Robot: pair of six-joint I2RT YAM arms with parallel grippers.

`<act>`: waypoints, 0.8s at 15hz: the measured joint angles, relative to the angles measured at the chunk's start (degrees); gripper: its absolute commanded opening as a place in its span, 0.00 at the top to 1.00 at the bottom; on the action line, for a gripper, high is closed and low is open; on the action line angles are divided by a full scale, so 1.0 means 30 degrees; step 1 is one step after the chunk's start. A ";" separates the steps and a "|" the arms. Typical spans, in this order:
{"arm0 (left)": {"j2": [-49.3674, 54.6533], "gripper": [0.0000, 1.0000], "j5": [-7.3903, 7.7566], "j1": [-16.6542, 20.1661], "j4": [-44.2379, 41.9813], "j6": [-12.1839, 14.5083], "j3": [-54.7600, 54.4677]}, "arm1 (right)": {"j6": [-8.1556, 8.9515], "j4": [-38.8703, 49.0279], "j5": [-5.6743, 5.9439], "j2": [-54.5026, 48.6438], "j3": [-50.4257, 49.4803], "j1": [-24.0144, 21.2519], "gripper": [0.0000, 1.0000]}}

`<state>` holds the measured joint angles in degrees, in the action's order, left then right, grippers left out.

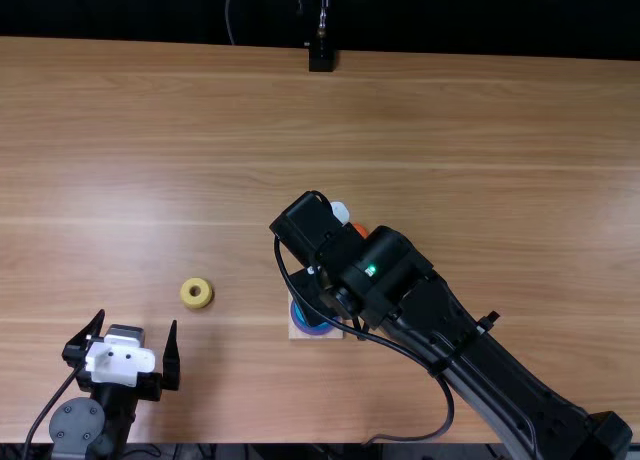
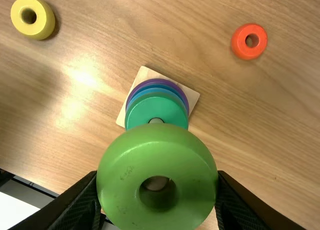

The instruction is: Build the Hanoi tower: stack the rings onto the peg from bottom to top in this color order: purple, dark blue, light blue, dark green, light green, yellow, orange.

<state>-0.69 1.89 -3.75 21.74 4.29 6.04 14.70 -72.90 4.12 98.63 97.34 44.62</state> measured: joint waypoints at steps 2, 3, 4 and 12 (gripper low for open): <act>0.0007 0.00 0.0000 -0.0007 0.0007 -0.0007 0.0000 | 0.0066 0.0015 0.0051 0.0000 0.0000 0.0000 0.00; 0.0007 0.00 0.0007 0.0000 0.0000 -0.0007 0.0000 | 0.0066 0.0007 0.0066 0.0000 0.0000 0.0000 0.00; 0.0000 0.00 0.0000 0.0000 0.0000 -0.0007 0.0007 | 0.0073 0.0022 0.0073 0.0000 0.0000 0.0000 0.00; 0.0007 0.00 0.0007 0.0000 0.0000 -0.0015 0.0000 | 0.0000 0.5027 0.0182 0.0000 0.0000 -0.0277 0.00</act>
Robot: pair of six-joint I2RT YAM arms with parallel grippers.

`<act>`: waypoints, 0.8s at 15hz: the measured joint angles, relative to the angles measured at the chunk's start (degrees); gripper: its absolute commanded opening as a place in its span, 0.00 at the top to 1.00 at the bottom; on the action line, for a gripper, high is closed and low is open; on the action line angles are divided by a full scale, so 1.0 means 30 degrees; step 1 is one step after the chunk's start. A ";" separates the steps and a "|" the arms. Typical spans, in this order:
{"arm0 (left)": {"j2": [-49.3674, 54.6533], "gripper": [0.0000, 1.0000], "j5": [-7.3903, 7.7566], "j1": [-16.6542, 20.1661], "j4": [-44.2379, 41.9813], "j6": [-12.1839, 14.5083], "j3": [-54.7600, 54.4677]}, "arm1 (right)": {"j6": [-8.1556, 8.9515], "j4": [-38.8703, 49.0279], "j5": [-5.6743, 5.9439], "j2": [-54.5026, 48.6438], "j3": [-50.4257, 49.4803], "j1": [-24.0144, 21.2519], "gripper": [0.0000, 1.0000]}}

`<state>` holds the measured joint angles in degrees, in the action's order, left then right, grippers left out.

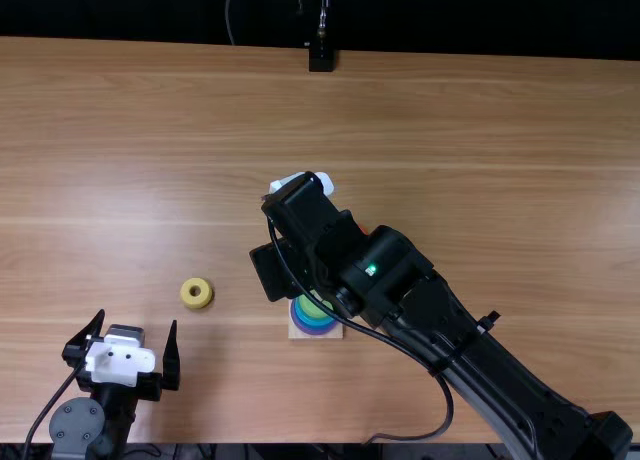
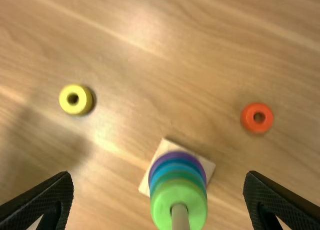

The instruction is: Build the Hanoi tower: stack the rings onto the peg from bottom to top in this color order: purple, dark blue, light blue, dark green, light green, yellow, orange.

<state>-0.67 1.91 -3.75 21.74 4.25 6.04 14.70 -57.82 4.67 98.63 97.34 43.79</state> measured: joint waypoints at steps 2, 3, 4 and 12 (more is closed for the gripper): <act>0.0000 0.00 0.0000 -0.0007 0.0000 0.0007 0.0000 | -0.0102 0.0357 -0.0073 -0.0131 -0.0437 -0.1916 0.00; -0.0007 0.00 -0.0007 0.0000 0.0000 0.0007 0.0007 | -0.0146 0.0933 -0.0044 -0.0663 -0.1180 -0.3417 0.00; -0.0007 0.00 0.0000 0.0000 0.0007 0.0015 0.0000 | -0.0175 0.2157 -0.0044 -0.1603 -0.2047 -0.4721 0.00; -0.0007 0.00 -0.0007 0.0000 -0.0007 0.0000 0.0000 | -0.6018 1.3355 -0.0087 -1.0907 -1.1774 -1.0965 0.00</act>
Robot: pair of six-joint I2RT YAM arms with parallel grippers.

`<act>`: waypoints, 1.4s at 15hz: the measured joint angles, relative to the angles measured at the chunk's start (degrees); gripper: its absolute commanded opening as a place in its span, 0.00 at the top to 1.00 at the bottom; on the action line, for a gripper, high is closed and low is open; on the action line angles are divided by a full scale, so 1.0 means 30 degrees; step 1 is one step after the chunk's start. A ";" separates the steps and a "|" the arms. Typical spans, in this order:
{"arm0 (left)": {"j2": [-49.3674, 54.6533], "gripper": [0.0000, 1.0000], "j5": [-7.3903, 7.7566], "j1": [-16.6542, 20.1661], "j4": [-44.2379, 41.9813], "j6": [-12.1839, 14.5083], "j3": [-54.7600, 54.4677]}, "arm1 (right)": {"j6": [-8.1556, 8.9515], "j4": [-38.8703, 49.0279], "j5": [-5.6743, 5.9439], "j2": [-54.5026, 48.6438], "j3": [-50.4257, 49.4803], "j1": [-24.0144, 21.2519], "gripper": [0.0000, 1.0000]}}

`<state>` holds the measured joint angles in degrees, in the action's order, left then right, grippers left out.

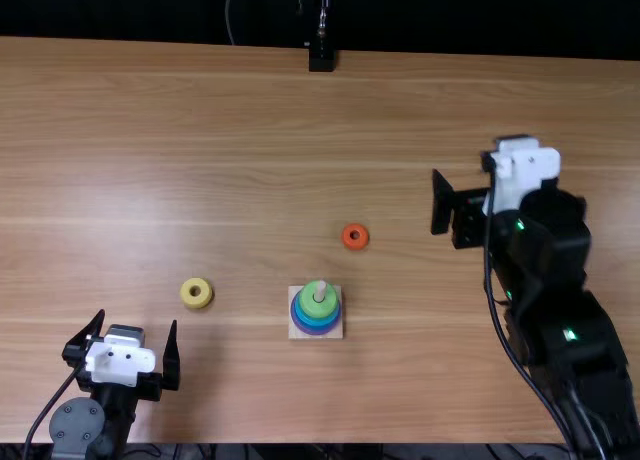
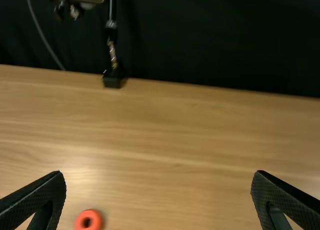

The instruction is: Build the Hanoi tower: stack the rings onto the peg from bottom to top in this color order: purple, dark blue, light blue, dark green, light green, yellow, orange.

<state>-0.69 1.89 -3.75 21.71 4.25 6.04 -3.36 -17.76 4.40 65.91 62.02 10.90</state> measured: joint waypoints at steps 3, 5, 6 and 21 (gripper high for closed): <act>0.0000 0.00 0.0000 0.0000 0.0007 0.0007 0.0000 | -0.1260 0.0328 -0.0452 -0.5399 -0.4102 -0.1472 0.00; 0.0000 0.00 0.0000 0.0000 0.0007 0.0007 0.0000 | -0.1515 0.0357 -0.0663 -0.8692 -0.6652 -0.2696 0.00; 0.0007 0.00 0.0000 0.0000 0.0015 0.0015 0.0000 | -0.1603 0.0342 -0.0692 -1.0105 -0.8116 -0.3213 0.00; 0.0000 0.00 0.0000 0.0000 0.0007 0.0007 0.0007 | -0.1836 0.2375 -0.0969 -2.0822 -1.9409 -0.3927 0.00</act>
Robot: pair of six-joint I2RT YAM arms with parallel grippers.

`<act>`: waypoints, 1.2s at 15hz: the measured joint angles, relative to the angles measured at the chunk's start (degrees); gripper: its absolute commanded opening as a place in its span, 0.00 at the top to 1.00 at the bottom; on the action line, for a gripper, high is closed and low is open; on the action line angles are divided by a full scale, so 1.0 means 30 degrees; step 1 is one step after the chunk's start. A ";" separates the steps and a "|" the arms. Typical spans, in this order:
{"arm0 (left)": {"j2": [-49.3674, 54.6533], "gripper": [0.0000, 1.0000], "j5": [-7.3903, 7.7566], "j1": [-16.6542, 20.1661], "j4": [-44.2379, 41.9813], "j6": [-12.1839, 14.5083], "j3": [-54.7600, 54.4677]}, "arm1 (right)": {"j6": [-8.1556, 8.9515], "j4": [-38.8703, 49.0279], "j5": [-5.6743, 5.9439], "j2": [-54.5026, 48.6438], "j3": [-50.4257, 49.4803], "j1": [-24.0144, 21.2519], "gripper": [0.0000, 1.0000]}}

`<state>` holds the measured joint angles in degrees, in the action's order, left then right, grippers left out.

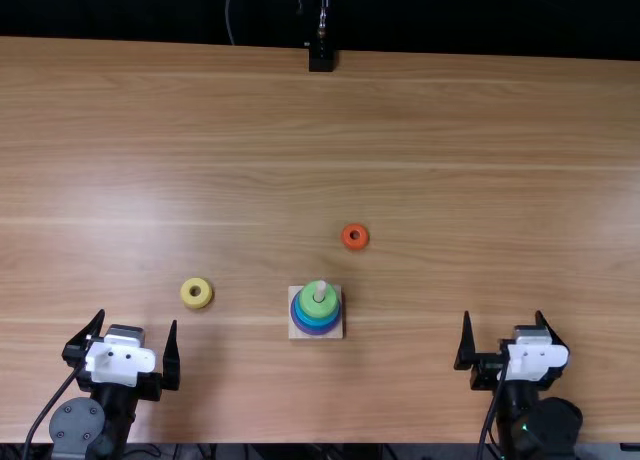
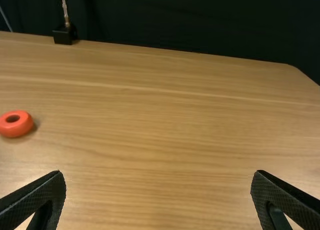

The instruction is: Build the Hanoi tower: stack the rings onto the peg from bottom to top in this color order: purple, dark blue, light blue, dark green, light green, yellow, orange.

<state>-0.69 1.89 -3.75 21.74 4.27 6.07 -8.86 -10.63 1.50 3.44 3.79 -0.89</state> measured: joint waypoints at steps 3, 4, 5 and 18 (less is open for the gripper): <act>0.0007 0.00 0.0000 0.0000 0.0015 -0.0007 -0.0007 | 0.0007 0.0051 0.0000 -0.0765 -0.0036 -0.0007 0.00; 0.0007 0.00 0.0000 0.0000 0.0000 0.0007 0.0000 | 0.0007 0.0022 0.0000 -0.0874 -0.0044 0.0000 0.00; 0.0007 0.00 0.0000 0.0000 0.0000 0.0000 -0.0007 | 0.0007 -0.0066 -0.0015 -0.0903 -0.0036 -0.0007 0.00; 0.0000 0.00 0.0000 0.0000 0.0007 0.0000 0.0000 | -0.0029 -0.2142 -0.0138 -0.0903 0.0481 -0.0007 0.00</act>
<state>-0.69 1.89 -3.75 21.76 4.27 6.07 -8.95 -17.06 1.08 0.73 5.23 -0.91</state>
